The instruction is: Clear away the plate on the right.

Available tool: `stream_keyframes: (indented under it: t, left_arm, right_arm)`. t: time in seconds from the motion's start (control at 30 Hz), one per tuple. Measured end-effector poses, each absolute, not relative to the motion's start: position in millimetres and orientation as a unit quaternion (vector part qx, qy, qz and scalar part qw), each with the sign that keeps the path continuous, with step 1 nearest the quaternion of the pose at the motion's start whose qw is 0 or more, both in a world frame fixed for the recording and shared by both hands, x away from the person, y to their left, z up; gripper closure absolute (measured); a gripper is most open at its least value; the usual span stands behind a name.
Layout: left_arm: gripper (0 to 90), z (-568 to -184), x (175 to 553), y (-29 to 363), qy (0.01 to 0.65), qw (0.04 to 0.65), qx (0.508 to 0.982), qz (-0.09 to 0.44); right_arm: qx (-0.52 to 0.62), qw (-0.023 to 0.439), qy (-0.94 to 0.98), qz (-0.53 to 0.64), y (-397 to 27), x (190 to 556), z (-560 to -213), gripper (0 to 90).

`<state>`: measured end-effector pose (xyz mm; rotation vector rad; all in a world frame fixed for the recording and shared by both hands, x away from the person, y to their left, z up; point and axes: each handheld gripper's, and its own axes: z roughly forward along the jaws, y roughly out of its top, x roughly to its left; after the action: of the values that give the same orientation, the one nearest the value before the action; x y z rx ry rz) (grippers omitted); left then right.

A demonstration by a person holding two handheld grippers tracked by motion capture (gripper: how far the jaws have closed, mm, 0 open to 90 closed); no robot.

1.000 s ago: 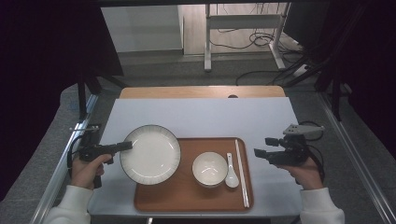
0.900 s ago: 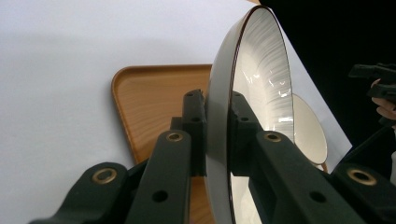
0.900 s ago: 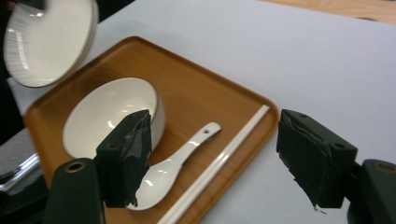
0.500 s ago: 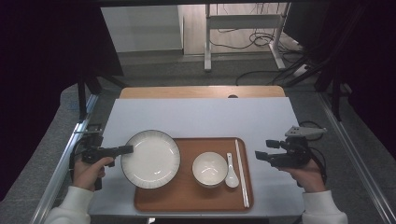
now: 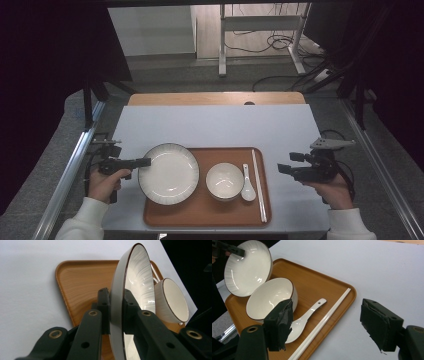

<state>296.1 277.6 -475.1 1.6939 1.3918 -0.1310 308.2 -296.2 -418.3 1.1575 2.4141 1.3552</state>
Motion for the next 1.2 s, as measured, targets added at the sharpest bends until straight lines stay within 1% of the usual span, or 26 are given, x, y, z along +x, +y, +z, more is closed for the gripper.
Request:
stream_keyframes:
  t: [0.13,0.37,0.47,0.63,0.8,0.93,1.1,1.2]
  left_arm:
    - [80.0,-481,299,271,0.566,0.446,0.691,-0.054]
    - [80.4,-495,303,265,0.571,0.442,0.688,-0.073]
    - [81.4,-498,304,260,0.567,0.434,0.696,-0.072]
    - [83.6,-506,307,251,0.571,0.397,0.717,-0.054]
    - [82.1,-508,308,248,0.568,0.388,0.725,-0.044]
    - [78.0,-514,308,242,0.566,0.356,0.743,-0.032]
    - [76.1,-515,307,240,0.564,0.349,0.748,-0.021]
    - [73.4,-516,306,238,0.561,0.327,0.760,-0.005]
  right_arm:
    - [0.385,0.069,0.802,0.451,-295,308,-418,26.3]
    - [0.386,0.067,0.807,0.442,-292,310,-422,26.1]
    - [0.388,0.063,0.808,0.439,-290,311,-423,26.0]
    - [0.385,0.061,0.813,0.432,-285,313,-426,25.6]
    - [0.385,0.062,0.816,0.427,-284,314,-428,25.4]
    - [0.387,0.059,0.816,0.425,-284,315,-429,25.4]
    - [0.383,0.057,0.820,0.422,-283,316,-430,25.4]
    - [0.383,0.056,0.820,0.421,-282,316,-431,25.3]
